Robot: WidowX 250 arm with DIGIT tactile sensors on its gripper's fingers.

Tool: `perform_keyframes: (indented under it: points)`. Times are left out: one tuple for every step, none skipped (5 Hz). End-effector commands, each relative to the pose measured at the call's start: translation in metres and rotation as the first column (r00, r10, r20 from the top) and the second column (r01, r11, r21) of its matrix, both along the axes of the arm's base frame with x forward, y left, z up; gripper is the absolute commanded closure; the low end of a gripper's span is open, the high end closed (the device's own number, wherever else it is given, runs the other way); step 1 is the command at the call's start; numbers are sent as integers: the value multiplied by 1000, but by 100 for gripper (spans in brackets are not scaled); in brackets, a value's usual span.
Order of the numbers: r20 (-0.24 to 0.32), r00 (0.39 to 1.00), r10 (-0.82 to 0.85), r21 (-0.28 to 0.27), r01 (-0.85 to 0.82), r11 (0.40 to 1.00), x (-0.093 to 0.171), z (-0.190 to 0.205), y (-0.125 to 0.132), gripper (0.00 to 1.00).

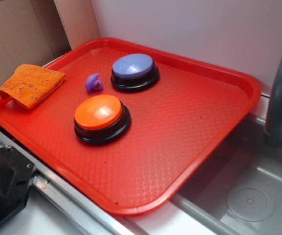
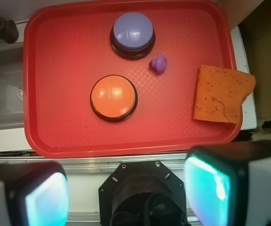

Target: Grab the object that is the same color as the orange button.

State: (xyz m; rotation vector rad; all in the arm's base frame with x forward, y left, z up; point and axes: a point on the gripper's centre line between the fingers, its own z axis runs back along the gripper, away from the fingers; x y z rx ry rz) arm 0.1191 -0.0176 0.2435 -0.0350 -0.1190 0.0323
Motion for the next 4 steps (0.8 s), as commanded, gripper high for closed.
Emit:
perform_keyframes:
  points:
    - [0, 1000, 0, 0, 0, 1000, 0, 0, 0, 0]
    - [28, 969, 247, 26, -248, 968, 17, -37, 39, 0]
    - [152, 867, 474, 56, -487, 872, 24, -73, 75, 0]
    - [237, 716, 657, 107, -691, 715, 21, -109, 123, 0]
